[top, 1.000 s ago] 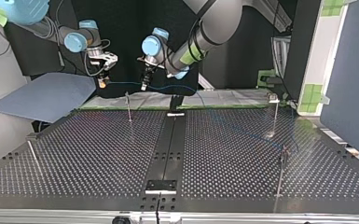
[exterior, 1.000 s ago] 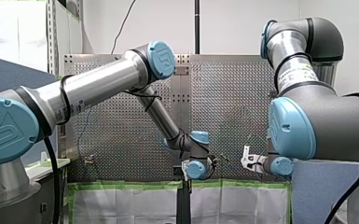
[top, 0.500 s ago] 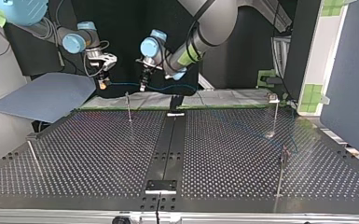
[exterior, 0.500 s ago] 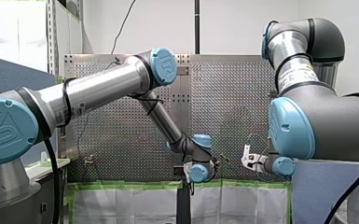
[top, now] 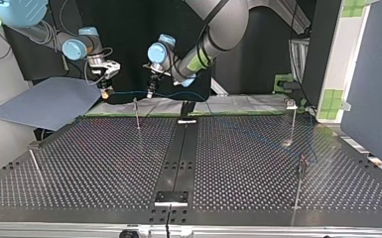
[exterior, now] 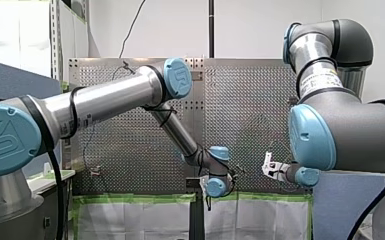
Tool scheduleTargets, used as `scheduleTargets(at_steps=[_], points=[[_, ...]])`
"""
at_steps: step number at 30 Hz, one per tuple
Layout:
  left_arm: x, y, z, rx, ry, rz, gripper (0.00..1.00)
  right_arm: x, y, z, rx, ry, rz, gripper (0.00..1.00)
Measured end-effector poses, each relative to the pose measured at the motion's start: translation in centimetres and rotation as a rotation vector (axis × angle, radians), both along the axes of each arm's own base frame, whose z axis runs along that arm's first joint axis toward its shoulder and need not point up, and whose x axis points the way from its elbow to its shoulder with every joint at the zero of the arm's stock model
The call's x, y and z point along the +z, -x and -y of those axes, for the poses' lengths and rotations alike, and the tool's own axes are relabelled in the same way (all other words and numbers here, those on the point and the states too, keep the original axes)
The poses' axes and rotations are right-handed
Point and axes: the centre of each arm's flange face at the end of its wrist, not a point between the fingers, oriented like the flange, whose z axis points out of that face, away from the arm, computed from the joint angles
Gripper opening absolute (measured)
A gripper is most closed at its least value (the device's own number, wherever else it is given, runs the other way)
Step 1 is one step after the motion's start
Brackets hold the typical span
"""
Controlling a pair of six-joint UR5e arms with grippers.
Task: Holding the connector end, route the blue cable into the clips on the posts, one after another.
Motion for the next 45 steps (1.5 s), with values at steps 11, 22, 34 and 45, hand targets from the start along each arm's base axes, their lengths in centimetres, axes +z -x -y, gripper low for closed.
scheduleTargets(at_steps=[11, 22, 34, 45], points=[[0.0, -1.2, 1.0, 0.015, -0.01, 0.01, 0.0, 0.3, 1.6, 1.4, -0.031, 0.012, 0.013, 0.0], [0.4, -1.9, 1.1, 0.015, 0.0, 0.026, 0.0, 0.9, 2.2, 3.0, -0.035, 0.034, 0.019, 0.0], [1.0, -1.4, 2.2, -0.006, 0.008, 0.032, 0.0, 1.1, 2.4, 3.7, -0.026, 0.04, 0.024, 0.0], [1.1, -1.4, 2.5, -0.012, 0.012, 0.034, 0.0, 1.1, 1.8, 3.5, -0.006, 0.037, 0.021, 0.0]])
